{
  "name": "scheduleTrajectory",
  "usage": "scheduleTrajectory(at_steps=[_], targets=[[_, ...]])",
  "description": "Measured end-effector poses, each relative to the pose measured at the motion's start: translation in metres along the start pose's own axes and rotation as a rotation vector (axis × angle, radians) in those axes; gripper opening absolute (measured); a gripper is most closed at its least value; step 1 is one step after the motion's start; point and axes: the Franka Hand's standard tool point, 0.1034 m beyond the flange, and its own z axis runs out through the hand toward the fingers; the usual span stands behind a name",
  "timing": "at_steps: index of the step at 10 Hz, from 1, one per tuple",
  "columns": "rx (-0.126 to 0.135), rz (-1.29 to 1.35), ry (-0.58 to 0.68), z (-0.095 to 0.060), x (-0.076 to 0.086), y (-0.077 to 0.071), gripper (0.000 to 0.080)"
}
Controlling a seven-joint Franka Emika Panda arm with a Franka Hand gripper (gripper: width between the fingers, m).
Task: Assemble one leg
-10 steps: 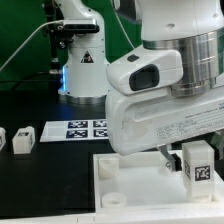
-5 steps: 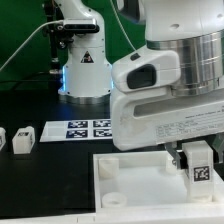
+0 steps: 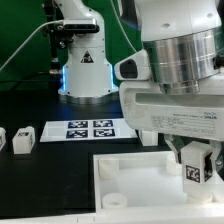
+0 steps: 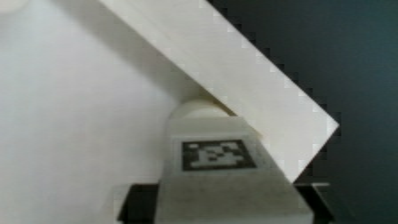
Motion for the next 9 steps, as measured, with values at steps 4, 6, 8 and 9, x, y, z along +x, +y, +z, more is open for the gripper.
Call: scheduleTrajectory(at_steps=[4, 6, 8, 9], targets=[[0.013, 0.311, -0.02, 0.0017, -0.003, -0.0007, 0.0294], [0.073, 0.626, -0.024, 0.0039, -0.0083, -0.004, 0.0294], [0.067, 0.569, -0.026, 0.0044, -0.0095, -0.0033, 0.0294], [0.067, 0.54, -0.026, 0.0047, -0.01, -0.0033, 0.0458]])
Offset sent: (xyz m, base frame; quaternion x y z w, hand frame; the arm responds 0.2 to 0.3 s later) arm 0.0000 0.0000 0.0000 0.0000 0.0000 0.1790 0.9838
